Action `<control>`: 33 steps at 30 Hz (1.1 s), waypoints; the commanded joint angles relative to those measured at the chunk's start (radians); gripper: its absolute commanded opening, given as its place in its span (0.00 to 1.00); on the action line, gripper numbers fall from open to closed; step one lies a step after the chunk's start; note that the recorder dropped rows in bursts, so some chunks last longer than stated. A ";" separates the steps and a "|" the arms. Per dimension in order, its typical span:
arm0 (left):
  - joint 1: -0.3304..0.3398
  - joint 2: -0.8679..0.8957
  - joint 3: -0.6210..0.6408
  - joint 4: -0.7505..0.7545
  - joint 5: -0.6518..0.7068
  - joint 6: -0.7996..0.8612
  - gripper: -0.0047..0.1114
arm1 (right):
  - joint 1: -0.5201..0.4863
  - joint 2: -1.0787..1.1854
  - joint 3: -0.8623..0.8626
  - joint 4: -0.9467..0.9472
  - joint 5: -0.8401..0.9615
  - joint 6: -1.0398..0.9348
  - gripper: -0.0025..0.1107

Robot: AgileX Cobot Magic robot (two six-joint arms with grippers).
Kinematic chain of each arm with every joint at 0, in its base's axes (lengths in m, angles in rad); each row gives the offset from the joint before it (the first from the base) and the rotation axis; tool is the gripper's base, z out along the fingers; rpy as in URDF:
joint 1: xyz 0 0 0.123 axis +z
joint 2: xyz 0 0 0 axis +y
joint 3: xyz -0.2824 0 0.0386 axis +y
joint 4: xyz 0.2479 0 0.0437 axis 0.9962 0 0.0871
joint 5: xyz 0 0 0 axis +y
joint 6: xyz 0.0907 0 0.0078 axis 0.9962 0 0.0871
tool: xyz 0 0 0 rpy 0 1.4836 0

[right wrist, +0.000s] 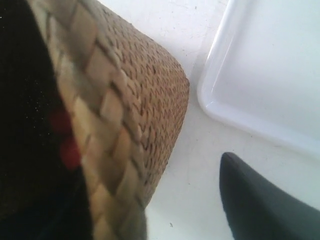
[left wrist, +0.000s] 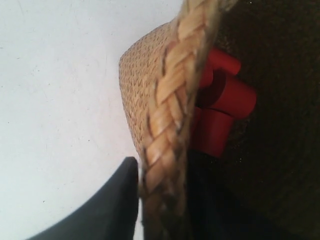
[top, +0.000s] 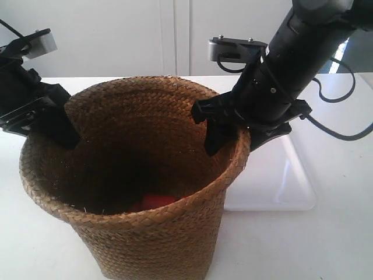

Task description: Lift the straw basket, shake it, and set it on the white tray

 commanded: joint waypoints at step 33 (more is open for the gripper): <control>-0.005 -0.264 0.007 -0.074 -0.278 0.016 0.04 | 0.094 -0.185 0.005 -0.002 -0.343 -0.052 0.02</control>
